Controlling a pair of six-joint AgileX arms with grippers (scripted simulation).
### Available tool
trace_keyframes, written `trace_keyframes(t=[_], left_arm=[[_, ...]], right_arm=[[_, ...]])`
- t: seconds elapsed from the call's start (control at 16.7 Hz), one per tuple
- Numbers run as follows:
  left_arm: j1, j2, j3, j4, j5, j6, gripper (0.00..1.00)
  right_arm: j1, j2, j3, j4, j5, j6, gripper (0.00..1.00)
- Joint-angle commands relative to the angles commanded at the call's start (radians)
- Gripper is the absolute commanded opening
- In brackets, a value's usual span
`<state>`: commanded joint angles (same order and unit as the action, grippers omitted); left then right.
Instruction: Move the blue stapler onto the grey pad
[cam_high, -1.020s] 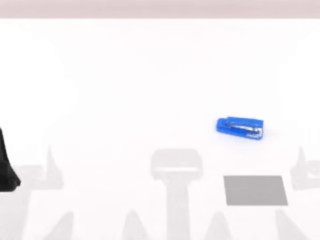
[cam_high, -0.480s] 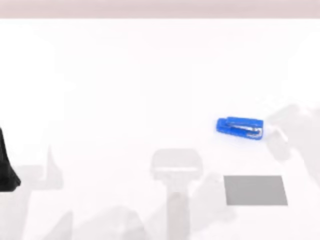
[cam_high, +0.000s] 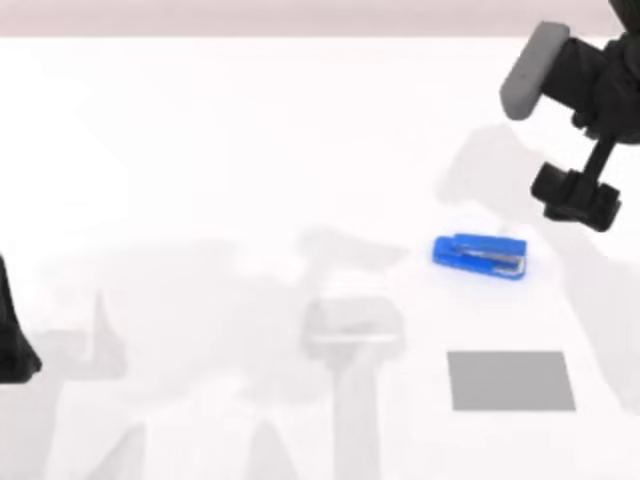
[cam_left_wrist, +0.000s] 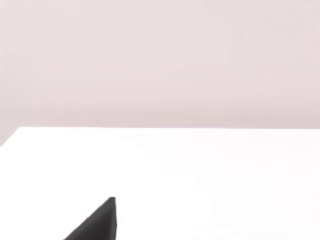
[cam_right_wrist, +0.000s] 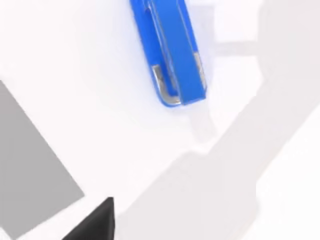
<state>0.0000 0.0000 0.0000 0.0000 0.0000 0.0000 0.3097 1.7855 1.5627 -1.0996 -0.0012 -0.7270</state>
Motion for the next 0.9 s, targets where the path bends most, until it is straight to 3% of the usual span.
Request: trace_keyframes(t=[0.42,0.9], left_arm=[[0.000,0.000,0.000,0.000,0.000,0.000,1.00],[0.000,0.000,0.000,0.000,0.000,0.000,1.00]], right_arm=[[0.075,0.396,0.407,-0.244,0.000,-0.178,1.00],[0.078,0.436,0.445,-0.262,0.000,-0.195,1.00]])
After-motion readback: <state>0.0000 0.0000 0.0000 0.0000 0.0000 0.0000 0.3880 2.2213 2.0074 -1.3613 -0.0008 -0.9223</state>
